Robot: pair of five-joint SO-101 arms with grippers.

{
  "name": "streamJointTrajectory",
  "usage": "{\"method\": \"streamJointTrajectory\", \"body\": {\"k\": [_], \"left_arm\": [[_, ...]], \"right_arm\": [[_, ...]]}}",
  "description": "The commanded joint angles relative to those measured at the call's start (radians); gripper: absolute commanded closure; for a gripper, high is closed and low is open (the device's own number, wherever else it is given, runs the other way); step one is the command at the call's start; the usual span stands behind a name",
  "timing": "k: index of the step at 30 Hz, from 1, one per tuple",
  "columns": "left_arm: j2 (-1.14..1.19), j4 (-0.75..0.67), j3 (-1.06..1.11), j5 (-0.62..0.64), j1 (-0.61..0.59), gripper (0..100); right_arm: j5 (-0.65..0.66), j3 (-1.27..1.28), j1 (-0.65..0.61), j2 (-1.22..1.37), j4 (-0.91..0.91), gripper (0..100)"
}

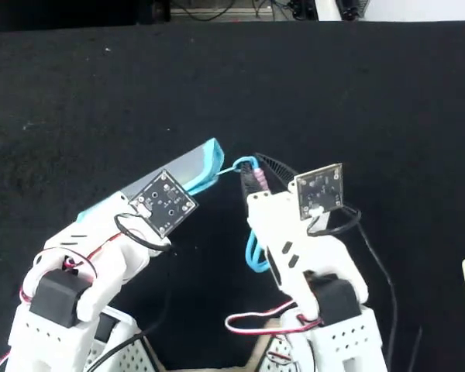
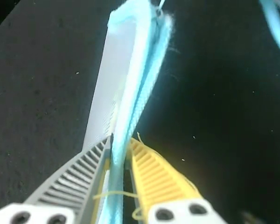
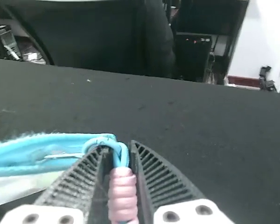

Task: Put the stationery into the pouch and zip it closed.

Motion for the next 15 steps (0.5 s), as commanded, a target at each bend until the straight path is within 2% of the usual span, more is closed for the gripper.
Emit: {"method": "streamJointTrajectory", "body": {"k": [1, 5, 10, 15], "left_arm": [[-0.014, -0.008, -0.050, 0.012, -0.018, 97], [-0.014, -0.008, -0.128, 0.066, -0.018, 97], [-0.005, -0.011, -0.186, 0.074, -0.018, 97], [-0.002, -0.066, -0.174, 0.121, 0.021, 97]], "right_arm": [[-0.009, 0.016, 0.114, -0.012, -0.078, 98.8], [-0.009, 0.033, 0.120, -0.012, -0.087, 98.8], [-0.009, 0.036, 0.117, -0.012, -0.084, 98.8], [0.043, 0.021, 0.043, -0.019, -0.063, 98.8]]}}
